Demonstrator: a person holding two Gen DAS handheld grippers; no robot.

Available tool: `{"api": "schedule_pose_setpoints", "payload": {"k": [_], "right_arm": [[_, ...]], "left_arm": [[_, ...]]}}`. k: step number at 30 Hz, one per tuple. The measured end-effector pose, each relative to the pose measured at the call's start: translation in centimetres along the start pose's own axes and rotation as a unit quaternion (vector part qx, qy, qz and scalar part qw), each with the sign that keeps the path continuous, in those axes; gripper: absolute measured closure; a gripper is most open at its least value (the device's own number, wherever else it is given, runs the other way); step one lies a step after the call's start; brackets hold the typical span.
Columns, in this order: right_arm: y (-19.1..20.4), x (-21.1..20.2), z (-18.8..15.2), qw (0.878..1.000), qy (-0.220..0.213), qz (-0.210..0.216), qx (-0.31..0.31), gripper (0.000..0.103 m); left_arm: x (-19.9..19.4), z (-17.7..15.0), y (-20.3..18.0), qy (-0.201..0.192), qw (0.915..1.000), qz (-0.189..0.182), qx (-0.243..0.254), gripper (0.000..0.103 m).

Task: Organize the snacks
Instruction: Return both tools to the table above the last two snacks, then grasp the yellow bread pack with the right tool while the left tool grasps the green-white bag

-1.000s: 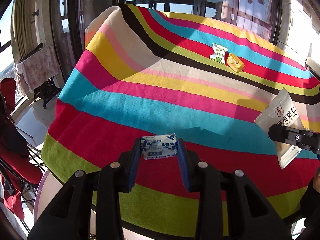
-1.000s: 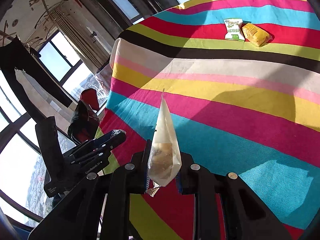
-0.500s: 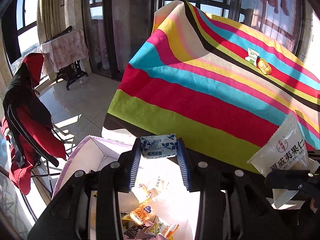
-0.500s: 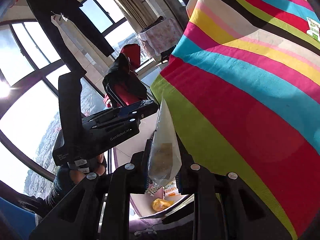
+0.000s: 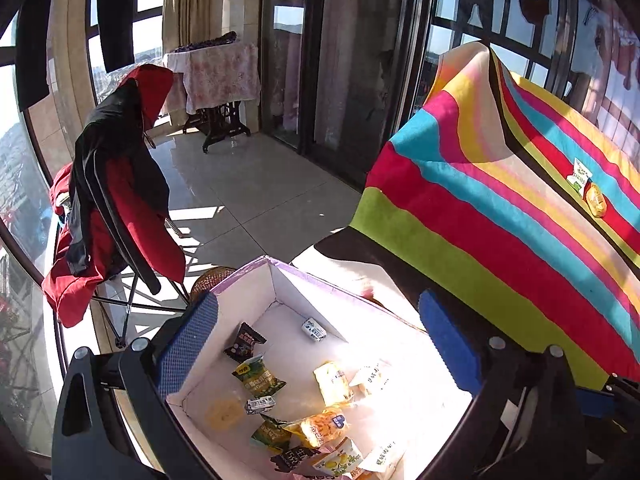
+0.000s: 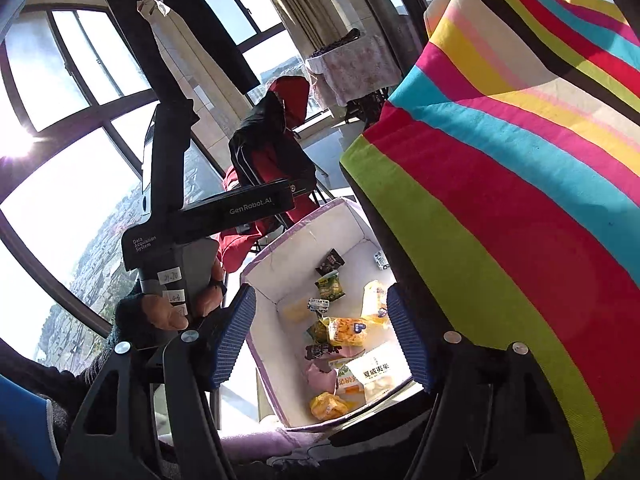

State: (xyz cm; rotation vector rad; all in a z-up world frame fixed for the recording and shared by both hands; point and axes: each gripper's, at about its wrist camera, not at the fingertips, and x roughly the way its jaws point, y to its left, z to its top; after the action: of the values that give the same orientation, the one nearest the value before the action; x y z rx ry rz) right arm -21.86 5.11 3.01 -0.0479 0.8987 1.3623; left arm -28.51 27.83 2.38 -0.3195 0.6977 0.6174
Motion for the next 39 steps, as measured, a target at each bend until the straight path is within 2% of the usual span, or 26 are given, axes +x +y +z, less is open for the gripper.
{"api": "schedule_pose_setpoints", "payload": {"k": [3,6,10,14,18,20,23,25,26,28,31,33,36,39], "right_arm": [[-1.6,-3.2,0.1,0.999,-0.036,-0.022,0.009,0.033],[-3.6,-6.6,-0.2,0.996,-0.066,-0.051,0.027,0.028],[-6.1,-10.9,-1.2,0.988,-0.112,-0.084,0.062,0.024],[-8.7,-14.6,-2.2,0.974,-0.157,-0.133,0.097,0.015],[-11.5,-17.1,-2.6,0.953,-0.176,-0.21,0.129,0.015],[-13.5,-17.8,-2.7,0.942,-0.176,-0.239,0.156,0.015],[-16.5,-18.4,-2.8,0.929,-0.146,-0.279,0.193,0.015],[-17.9,-18.0,-2.2,0.925,-0.119,-0.309,0.185,0.015],[-18.5,-17.8,-1.8,0.925,-0.106,-0.322,0.172,0.015],[-19.9,-17.4,-0.6,0.922,-0.086,-0.347,0.149,0.015],[-22.7,-16.6,1.8,0.918,-0.076,-0.37,0.123,0.015],[-24.9,-15.4,3.6,0.908,-0.064,-0.401,0.108,0.015],[-28.7,-13.3,6.4,0.896,-0.037,-0.431,0.102,0.015],[-31.9,-11.8,9.3,0.891,-0.023,-0.439,0.111,0.015]], "left_arm": [[-0.3,2.1,-4.9,-0.023,0.998,-0.049,0.031,0.002],[-0.4,3.2,-10.7,-0.025,0.9906,-0.109,0.079,0.002],[0.8,4.1,-18.1,0.012,0.9674,-0.217,0.131,0.002],[3.0,4.8,-24.8,0.036,0.952,-0.254,0.168,0.002],[6.3,5.8,-30.6,0.075,0.9419,-0.266,0.191,0.002],[8.4,6.5,-33.0,0.083,0.943,-0.253,0.2,0.002],[11.2,7.4,-35.3,0.085,0.9478,-0.233,0.201,0.002],[13.0,7.5,-35.5,0.101,0.9497,-0.233,0.183,0.002],[13.8,7.6,-35.5,0.121,0.948,-0.238,0.173,0.002],[13.4,7.8,-34.6,0.108,0.9477,-0.256,0.157,0.002],[13.7,8.0,-33.4,0.111,0.9501,-0.263,0.126,0.002],[13.8,8.2,-33.0,0.111,0.95,-0.27,0.111,0.002],[13.7,8.1,-33.3,0.11,0.951,-0.263,0.12,0.002],[13.7,8.1,-33.5,0.111,0.9517,-0.257,0.127,0.002]]}}
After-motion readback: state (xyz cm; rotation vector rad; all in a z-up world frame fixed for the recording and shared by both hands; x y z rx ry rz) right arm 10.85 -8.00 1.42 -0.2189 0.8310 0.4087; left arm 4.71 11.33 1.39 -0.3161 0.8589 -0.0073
